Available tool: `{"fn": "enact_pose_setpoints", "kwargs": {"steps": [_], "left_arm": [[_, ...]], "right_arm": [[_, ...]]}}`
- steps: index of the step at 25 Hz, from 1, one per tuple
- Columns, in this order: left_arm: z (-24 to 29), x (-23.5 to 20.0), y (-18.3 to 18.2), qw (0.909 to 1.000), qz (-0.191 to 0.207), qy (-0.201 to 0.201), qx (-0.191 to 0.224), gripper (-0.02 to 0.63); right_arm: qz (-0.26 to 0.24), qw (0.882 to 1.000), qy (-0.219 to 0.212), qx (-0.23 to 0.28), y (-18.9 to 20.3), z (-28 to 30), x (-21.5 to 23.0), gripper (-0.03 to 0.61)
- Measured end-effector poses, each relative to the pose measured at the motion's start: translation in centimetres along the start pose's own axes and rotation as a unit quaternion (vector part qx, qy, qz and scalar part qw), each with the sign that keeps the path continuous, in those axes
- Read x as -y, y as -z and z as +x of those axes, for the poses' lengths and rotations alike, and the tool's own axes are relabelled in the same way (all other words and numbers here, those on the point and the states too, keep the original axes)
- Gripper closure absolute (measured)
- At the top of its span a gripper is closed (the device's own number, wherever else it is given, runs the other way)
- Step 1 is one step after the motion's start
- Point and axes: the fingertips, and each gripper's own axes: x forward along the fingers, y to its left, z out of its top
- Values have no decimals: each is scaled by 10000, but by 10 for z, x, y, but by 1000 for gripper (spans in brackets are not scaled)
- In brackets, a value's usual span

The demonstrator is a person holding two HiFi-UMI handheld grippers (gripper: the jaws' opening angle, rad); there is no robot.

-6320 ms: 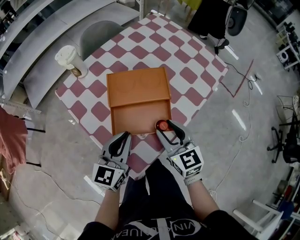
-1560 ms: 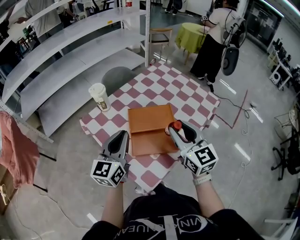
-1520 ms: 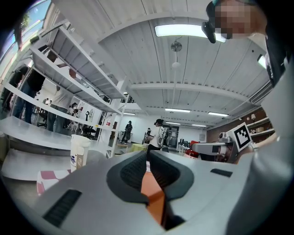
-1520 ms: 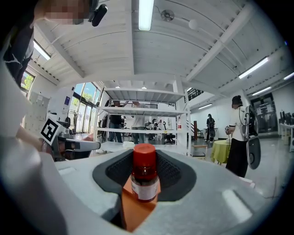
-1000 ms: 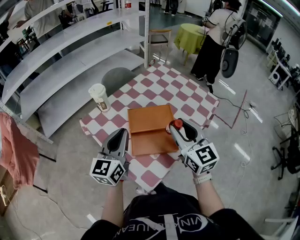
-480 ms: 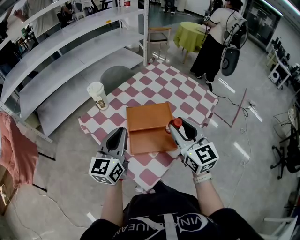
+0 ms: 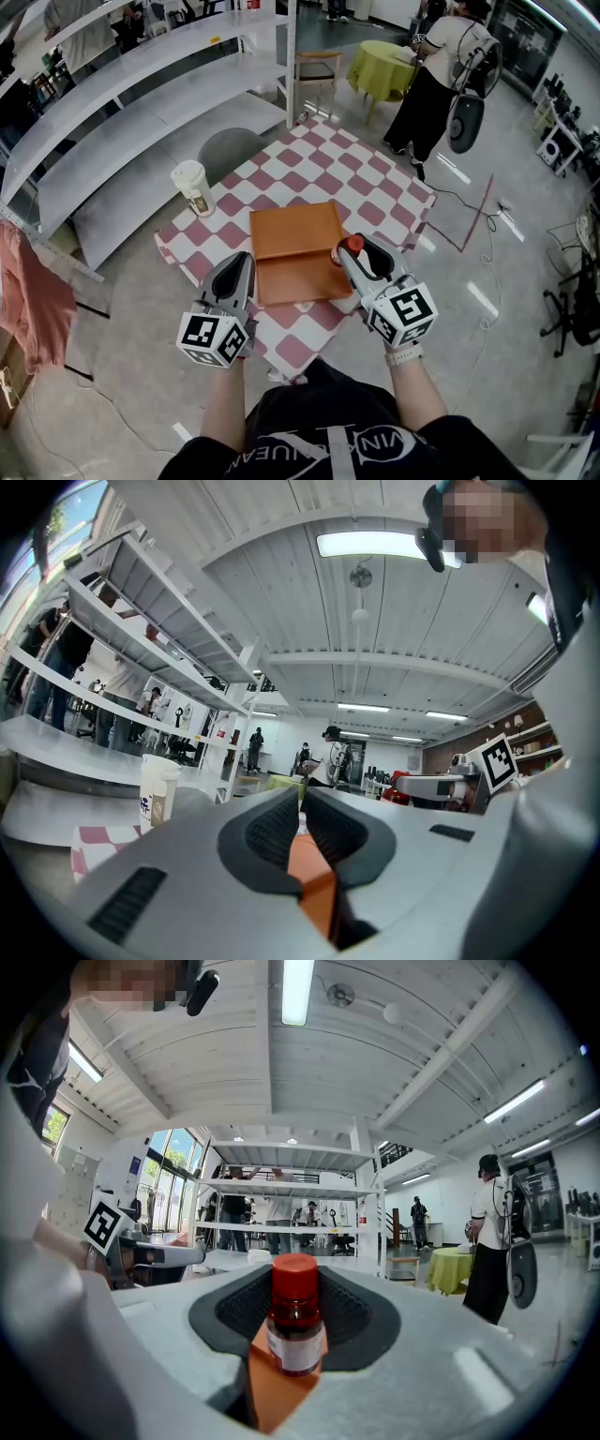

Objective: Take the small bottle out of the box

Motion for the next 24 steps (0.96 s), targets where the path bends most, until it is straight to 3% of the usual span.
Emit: {"fn": "enact_pose_setpoints", "kwargs": {"steps": [24], "left_arm": [[-2,2,5,10000,-1,-16,-80,586]], "right_arm": [[71,10000,-9,-19,4,-5,-1,430]]}}
